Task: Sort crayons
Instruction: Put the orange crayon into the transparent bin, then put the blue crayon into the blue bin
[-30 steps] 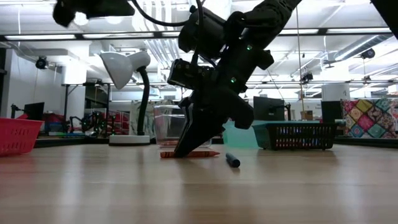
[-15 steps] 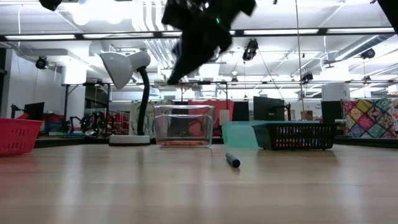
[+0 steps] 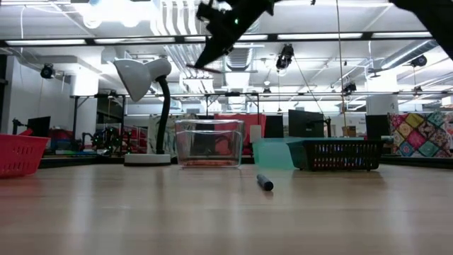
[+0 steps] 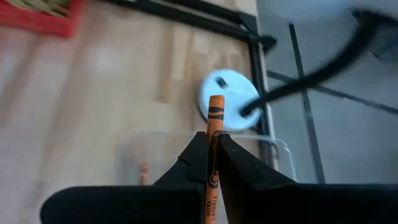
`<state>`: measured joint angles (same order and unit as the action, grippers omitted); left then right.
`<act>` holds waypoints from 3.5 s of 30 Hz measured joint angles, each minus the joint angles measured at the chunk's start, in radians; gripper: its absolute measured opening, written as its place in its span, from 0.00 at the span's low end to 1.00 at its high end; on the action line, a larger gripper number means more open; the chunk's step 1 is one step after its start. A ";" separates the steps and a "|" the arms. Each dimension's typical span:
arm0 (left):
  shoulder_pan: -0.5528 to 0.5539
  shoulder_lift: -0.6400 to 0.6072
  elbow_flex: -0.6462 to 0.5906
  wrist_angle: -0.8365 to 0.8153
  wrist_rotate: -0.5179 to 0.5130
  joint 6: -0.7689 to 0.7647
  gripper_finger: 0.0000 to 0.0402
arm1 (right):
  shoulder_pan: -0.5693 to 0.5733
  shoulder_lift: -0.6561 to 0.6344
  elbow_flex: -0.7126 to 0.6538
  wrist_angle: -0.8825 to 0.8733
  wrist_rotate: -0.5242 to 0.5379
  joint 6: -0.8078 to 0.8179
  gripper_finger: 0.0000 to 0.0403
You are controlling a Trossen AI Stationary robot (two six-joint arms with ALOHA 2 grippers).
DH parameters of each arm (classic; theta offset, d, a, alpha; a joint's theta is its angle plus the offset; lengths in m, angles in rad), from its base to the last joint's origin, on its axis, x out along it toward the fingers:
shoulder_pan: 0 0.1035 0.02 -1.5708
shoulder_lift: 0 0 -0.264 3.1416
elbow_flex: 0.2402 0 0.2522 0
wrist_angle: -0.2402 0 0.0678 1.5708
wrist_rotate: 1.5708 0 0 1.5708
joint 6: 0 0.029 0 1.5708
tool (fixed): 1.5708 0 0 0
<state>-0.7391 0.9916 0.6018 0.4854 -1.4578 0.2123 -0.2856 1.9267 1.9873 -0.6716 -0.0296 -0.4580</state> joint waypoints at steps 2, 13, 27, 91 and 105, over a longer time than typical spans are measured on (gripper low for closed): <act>0.000 -0.022 0.000 -0.001 0.000 0.023 0.00 | -0.034 0.027 0.030 -0.006 -0.008 -0.008 0.03; 0.000 -0.082 0.000 -0.012 0.000 0.101 0.00 | -0.162 0.236 0.213 -0.014 -0.077 -0.038 0.03; 0.000 -0.094 0.000 -0.016 0.000 0.124 0.00 | -0.238 0.456 0.368 -0.135 -0.106 -0.051 0.03; 0.001 0.095 0.000 -0.006 0.002 -0.142 0.00 | 0.082 0.076 0.361 -0.797 -0.214 0.523 0.31; 0.001 0.096 0.018 -0.007 0.002 0.020 0.00 | 0.437 0.085 0.174 -0.696 -0.049 0.946 0.31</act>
<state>-0.7380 1.0874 0.6197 0.4786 -1.4563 0.2328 0.1513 2.0113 2.1613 -1.3672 -0.0788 0.4877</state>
